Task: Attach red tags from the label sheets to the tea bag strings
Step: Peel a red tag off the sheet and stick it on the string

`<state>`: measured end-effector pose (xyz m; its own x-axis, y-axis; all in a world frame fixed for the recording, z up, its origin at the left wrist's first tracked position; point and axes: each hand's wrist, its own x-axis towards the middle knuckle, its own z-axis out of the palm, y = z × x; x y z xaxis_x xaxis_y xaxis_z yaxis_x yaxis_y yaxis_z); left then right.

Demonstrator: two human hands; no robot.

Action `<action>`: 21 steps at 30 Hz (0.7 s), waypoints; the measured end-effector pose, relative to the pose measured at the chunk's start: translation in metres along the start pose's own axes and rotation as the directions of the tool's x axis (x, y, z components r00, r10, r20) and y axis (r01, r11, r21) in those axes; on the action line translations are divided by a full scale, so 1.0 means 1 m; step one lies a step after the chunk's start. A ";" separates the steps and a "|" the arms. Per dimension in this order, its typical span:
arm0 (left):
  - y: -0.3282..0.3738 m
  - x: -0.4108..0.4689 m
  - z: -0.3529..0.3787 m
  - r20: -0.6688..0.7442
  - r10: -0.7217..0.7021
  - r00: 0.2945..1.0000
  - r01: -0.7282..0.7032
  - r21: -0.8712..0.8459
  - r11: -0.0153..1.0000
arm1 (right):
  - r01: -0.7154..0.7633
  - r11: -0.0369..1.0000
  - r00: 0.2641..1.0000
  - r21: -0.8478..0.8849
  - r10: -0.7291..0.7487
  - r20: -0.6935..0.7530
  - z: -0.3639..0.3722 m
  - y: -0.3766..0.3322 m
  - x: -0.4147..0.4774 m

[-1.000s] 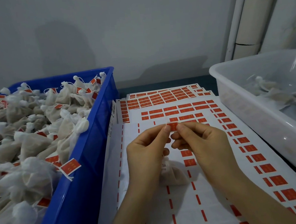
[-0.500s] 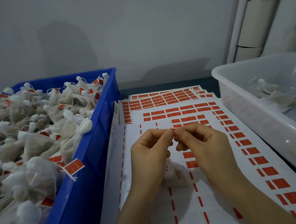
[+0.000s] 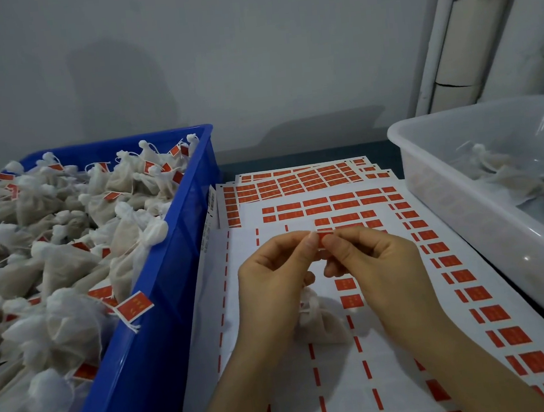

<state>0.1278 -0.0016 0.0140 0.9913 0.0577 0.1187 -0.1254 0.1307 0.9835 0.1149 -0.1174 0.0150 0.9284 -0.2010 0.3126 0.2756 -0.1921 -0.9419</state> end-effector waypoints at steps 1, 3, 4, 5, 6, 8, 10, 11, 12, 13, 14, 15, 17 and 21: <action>0.000 0.000 0.000 0.001 0.005 1.000 -0.005 0.003 1.000 | -0.001 1.000 1.000 0.009 0.001 0.006 0.000 -0.001 0.000; 0.000 0.000 0.000 -0.006 0.024 1.000 -0.024 0.009 1.000 | 0.001 1.000 1.000 0.031 -0.002 0.022 0.000 -0.002 0.000; 0.000 0.000 -0.001 -0.013 0.043 0.999 -0.042 0.015 0.999 | 0.005 0.999 1.000 0.039 -0.006 0.029 0.001 -0.002 0.000; 0.001 -0.001 -0.001 -0.019 0.063 0.998 -0.063 0.021 0.998 | 0.011 0.999 0.999 0.038 -0.013 0.037 0.001 -0.002 0.000; 0.001 -0.002 -0.002 -0.024 0.084 0.996 -0.083 0.028 0.996 | 0.021 0.999 0.999 0.032 -0.023 0.044 0.001 -0.002 0.000; 0.001 -0.003 -0.002 -0.027 0.111 0.993 -0.110 0.050 0.993 | 0.039 0.999 0.998 0.020 -0.040 0.050 0.001 -0.001 -0.001; 0.001 -0.003 -0.002 -0.025 0.129 0.991 -0.127 0.077 0.989 | 0.045 0.999 0.998 0.026 -0.046 0.040 0.001 0.000 -0.001; 0.001 -0.003 -0.002 -0.025 0.134 0.991 -0.132 0.085 0.988 | 0.041 0.998 0.999 0.040 -0.043 0.031 0.001 0.001 -0.001; 0.001 -0.003 -0.002 -0.027 0.133 0.991 -0.130 0.089 0.987 | 0.033 0.998 0.999 0.057 -0.034 0.021 0.000 0.001 0.000; 0.000 -0.002 -0.002 -0.032 0.123 0.992 -0.120 0.089 0.989 | 0.021 0.997 1.000 0.072 -0.022 0.010 0.000 0.001 0.001; 0.000 -0.001 -0.003 -0.038 0.109 0.993 -0.106 0.084 0.991 | 0.009 0.996 1.000 0.085 -0.009 0.001 0.000 0.001 0.001; 0.001 0.000 -0.003 -0.041 0.094 0.995 -0.091 0.079 0.993 | 0.001 0.995 1.000 0.095 0.000 -0.006 -0.001 0.002 0.001; 0.001 0.000 -0.002 -0.042 0.081 0.996 -0.077 0.088 0.993 | -0.010 0.993 1.000 0.116 0.010 0.003 -0.002 0.001 0.002; 0.002 0.000 -0.002 -0.078 0.072 0.994 -0.066 0.074 0.995 | -0.045 0.999 0.989 0.017 0.042 0.141 -0.002 0.002 0.002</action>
<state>0.1277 0.0006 0.0154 0.9735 0.1441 0.1776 -0.1869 0.0532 0.9809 0.1175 -0.1199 0.0137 0.9650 -0.0717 0.2523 0.2379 -0.1664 -0.9569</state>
